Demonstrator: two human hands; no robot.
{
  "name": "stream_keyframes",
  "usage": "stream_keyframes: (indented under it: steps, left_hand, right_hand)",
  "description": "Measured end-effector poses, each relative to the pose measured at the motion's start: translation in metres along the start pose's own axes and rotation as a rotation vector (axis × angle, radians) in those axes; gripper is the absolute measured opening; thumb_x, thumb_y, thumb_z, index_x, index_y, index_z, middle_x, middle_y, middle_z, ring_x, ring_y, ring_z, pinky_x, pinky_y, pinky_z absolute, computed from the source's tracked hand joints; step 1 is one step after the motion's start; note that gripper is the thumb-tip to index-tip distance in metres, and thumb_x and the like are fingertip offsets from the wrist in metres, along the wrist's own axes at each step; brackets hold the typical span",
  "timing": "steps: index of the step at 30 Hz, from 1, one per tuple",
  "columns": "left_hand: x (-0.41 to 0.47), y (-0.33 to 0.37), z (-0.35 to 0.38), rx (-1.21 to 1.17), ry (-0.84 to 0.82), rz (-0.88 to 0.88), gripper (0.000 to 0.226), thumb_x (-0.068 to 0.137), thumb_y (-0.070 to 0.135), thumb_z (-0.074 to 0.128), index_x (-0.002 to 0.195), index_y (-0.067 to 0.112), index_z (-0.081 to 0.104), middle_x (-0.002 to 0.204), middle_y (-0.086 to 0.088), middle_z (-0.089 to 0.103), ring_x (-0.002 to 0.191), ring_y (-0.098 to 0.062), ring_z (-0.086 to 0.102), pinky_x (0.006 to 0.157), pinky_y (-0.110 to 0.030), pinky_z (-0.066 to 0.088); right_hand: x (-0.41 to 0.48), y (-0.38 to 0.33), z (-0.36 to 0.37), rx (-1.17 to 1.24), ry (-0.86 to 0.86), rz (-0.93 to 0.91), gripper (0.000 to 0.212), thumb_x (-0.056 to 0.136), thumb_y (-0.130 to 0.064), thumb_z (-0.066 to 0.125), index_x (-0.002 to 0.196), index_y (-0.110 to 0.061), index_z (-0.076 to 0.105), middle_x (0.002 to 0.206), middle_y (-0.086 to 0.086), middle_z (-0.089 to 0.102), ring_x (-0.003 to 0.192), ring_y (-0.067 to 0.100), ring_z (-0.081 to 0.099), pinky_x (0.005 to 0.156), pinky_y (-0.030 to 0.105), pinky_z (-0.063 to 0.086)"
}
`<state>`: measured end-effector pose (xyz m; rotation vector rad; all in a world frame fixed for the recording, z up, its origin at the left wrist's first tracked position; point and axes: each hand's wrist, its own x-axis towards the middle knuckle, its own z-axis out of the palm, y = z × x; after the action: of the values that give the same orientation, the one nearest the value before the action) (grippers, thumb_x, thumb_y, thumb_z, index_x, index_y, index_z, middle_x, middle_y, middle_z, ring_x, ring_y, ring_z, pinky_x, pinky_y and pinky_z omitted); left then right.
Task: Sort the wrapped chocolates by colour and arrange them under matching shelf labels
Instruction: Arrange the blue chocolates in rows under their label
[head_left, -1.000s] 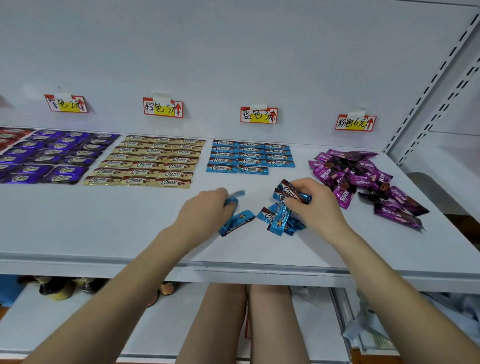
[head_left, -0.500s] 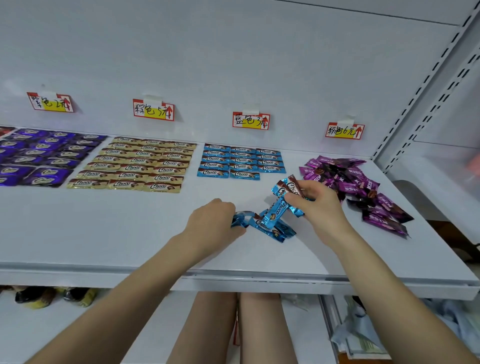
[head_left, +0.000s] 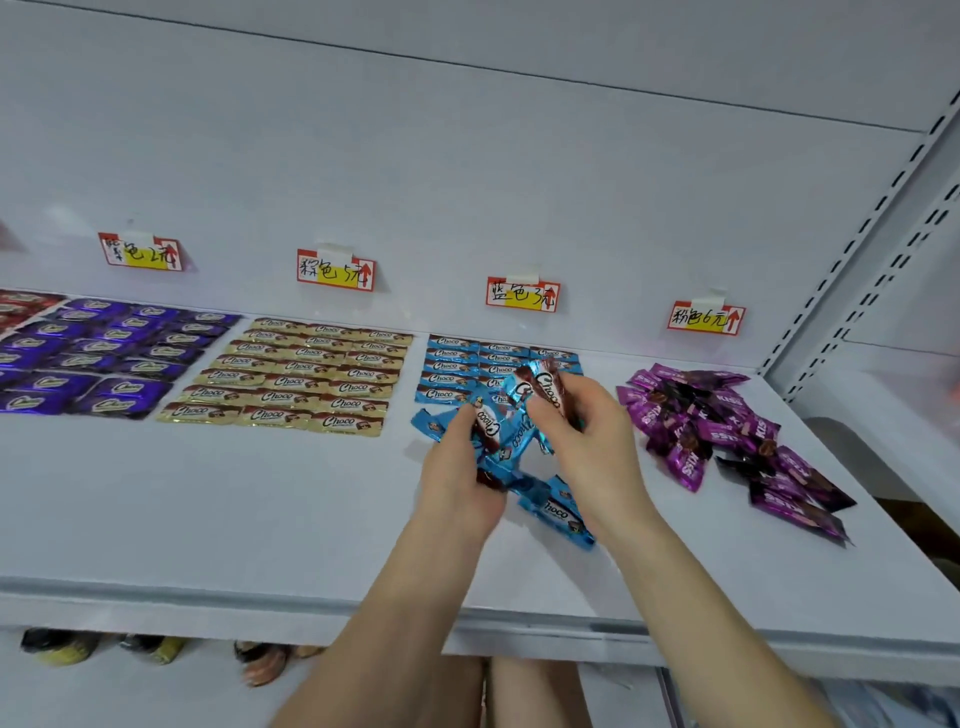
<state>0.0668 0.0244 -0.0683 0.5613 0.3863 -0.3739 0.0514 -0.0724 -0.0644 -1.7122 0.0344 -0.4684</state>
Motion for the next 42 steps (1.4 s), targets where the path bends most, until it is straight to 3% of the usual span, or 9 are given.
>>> stream_keyframes:
  steps: [3,5,9,12,16,20,25,33,42]
  left_hand:
    - [0.003,-0.001,0.001,-0.075,-0.01,0.031,0.035,0.099,0.028,0.045,0.125,0.009,0.056,0.109,-0.012,0.069,0.085,-0.022,0.069,0.062,-0.032,0.055]
    - [0.004,-0.002,0.001,-0.07,-0.007,0.089,0.032,0.098,0.029,0.045,0.123,0.013,0.057,0.105,-0.01,0.07,0.083,-0.021,0.07,0.058,-0.03,0.056]
    - [0.004,0.002,-0.003,-0.07,-0.066,0.094,0.027,0.097,0.031,0.046,0.116,0.016,0.06,0.098,-0.006,0.073,0.082,-0.018,0.072,0.061,-0.029,0.058]
    - [0.004,0.005,-0.009,-0.093,-0.123,0.023,0.031,0.096,0.036,0.046,0.115,0.018,0.062,0.102,-0.007,0.072,0.094,-0.02,0.069,0.079,-0.032,0.056]
    - [0.008,0.009,-0.018,-0.078,-0.221,-0.036,0.041,0.09,0.041,0.05,0.122,0.017,0.06,0.115,-0.009,0.068,0.11,-0.024,0.062,0.092,-0.036,0.049]
    - [0.011,0.008,-0.028,-0.038,-0.323,-0.07,0.04,0.077,0.035,0.062,0.111,0.017,0.068,0.113,-0.01,0.069,0.103,-0.023,0.066,0.081,-0.037,0.056]
    - [0.015,0.008,-0.034,0.019,-0.386,-0.068,0.021,0.087,0.027,0.058,0.087,0.018,0.077,0.103,-0.011,0.072,0.092,-0.024,0.07,0.075,-0.039,0.057]
    - [0.018,0.001,-0.031,0.068,-0.396,-0.029,0.025,0.075,0.022,0.068,0.098,0.017,0.074,0.108,-0.011,0.07,0.096,-0.024,0.069,0.069,-0.039,0.057]
    - [0.018,0.001,-0.03,0.273,-0.257,0.052,0.023,0.072,0.007,0.069,0.092,0.019,0.066,0.087,-0.006,0.074,0.068,-0.017,0.071,0.051,-0.027,0.053]
  right_hand:
    - [-0.002,0.002,0.017,-0.041,0.024,0.001,0.023,0.088,-0.006,0.057,0.11,-0.015,0.06,0.101,-0.006,0.066,0.091,0.002,0.063,0.076,0.019,0.054]
    - [-0.004,0.003,0.024,-0.088,0.014,0.002,0.026,0.092,-0.007,0.052,0.116,-0.013,0.057,0.108,-0.002,0.063,0.098,0.007,0.062,0.081,0.022,0.054]
    - [-0.009,0.006,0.034,-0.213,-0.047,-0.046,0.03,0.097,-0.014,0.041,0.126,-0.015,0.051,0.115,-0.007,0.056,0.098,-0.005,0.055,0.079,0.004,0.042]
    - [-0.014,0.005,0.038,-0.307,-0.114,-0.061,0.034,0.099,-0.024,0.035,0.13,-0.02,0.047,0.112,-0.019,0.05,0.101,-0.013,0.047,0.085,0.002,0.038]
    - [-0.014,0.008,0.035,-0.602,-0.21,-0.176,0.04,0.1,-0.027,0.029,0.136,-0.017,0.042,0.138,-0.007,0.043,0.132,0.004,0.028,0.114,0.03,0.014]
    - [-0.005,0.002,0.021,-0.575,-0.219,-0.267,0.026,0.093,-0.015,0.048,0.113,-0.019,0.063,0.114,-0.009,0.06,0.109,0.005,0.045,0.095,0.017,0.033]
    - [0.01,-0.011,0.004,-0.261,-0.171,0.01,0.02,0.082,-0.012,0.063,0.079,-0.032,0.066,0.083,-0.014,0.065,0.078,-0.004,0.058,0.067,0.007,0.044]
    - [0.012,-0.014,0.005,-0.077,-0.116,0.139,0.006,0.077,-0.018,0.071,0.08,-0.018,0.066,0.077,0.0,0.068,0.07,0.006,0.064,0.061,0.015,0.053]
    - [0.035,-0.009,-0.014,0.119,-0.084,0.307,0.01,0.087,-0.019,0.061,0.085,-0.012,0.068,0.079,0.007,0.069,0.068,0.012,0.062,0.055,0.02,0.047]
